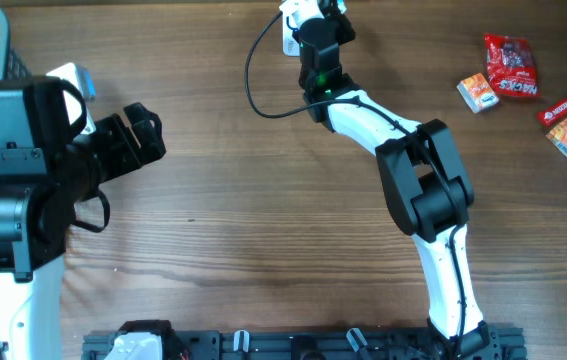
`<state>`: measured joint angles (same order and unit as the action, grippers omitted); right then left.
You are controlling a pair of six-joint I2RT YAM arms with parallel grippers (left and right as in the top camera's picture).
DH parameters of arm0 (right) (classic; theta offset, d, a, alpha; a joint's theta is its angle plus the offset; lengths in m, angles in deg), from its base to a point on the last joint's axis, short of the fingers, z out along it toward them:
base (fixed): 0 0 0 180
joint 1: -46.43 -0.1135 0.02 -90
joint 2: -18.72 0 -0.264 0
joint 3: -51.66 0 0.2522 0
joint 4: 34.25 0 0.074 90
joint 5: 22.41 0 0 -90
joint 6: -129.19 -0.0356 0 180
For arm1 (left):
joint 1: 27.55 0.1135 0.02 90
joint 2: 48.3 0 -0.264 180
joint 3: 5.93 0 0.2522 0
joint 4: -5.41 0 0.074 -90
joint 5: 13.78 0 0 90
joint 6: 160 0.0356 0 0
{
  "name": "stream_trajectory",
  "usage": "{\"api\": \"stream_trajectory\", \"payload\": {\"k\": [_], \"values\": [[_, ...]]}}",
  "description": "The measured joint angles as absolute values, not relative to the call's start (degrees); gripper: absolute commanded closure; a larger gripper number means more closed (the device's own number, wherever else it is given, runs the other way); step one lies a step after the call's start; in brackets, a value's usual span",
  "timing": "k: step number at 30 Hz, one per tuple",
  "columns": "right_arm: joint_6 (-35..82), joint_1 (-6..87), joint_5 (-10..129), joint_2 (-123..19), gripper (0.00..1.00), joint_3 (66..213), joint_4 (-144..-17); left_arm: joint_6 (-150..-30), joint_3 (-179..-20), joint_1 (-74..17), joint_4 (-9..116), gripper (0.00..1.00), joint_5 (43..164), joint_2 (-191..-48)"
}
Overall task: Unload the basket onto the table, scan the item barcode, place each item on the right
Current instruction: 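Hold the teal pack's barcode in front of the white scanner, then carry the teal pack to the top-right corner and release it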
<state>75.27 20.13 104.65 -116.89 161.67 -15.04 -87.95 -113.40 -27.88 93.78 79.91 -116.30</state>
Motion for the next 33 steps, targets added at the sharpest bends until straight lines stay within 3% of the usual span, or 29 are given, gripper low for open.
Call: {"api": "stream_trajectory", "payload": {"k": [11, 18, 21, 25, 27, 29, 30, 33], "values": [[82.96, 20.41, 112.76, -116.85, 0.96, 161.65, -8.07, -87.95, -113.4, -27.88, 93.78, 0.0, 79.91, -116.3], [85.14, 29.59, 125.13, -116.15, 0.96, 161.67, -8.29, -87.95, -113.4, -27.88, 93.76, 0.0, 79.88, -116.3], [82.59, 37.17, 132.78, -115.38, 0.96, 161.73, -17.27, -87.98, -113.4, -27.88, 93.74, 0.0, 79.88, -116.3], [73.52, 47.53, 139.53, -114.84, 0.94, 162.28, -40.39, -87.98, -113.4, -27.88, 93.74, 0.0, 79.91, -116.3], [67.37, 50.94, 140.73, -114.84, 0.74, 162.22, -50.51, -87.95, -113.4, -27.88, 93.76, 0.0, 79.91, -116.3], [61.25, 53.2, 140.34, -114.82, 0.06, 162.19, -59.13, -87.95, -113.4, -27.88, 93.76, 0.0, 79.88, -116.3], [58.46, 53.83, 139.55, -114.82, 0.0, 162.19, -62.45, -87.95, -113.4, -27.88, 93.76, 0.0, 79.88, -116.3], [50.76, 55.14, 133.59, -114.77, 0.0, 162.19, -71.43, -87.95, -113.4, -27.88, 93.78, 0.0, 79.88, -116.3]]}}
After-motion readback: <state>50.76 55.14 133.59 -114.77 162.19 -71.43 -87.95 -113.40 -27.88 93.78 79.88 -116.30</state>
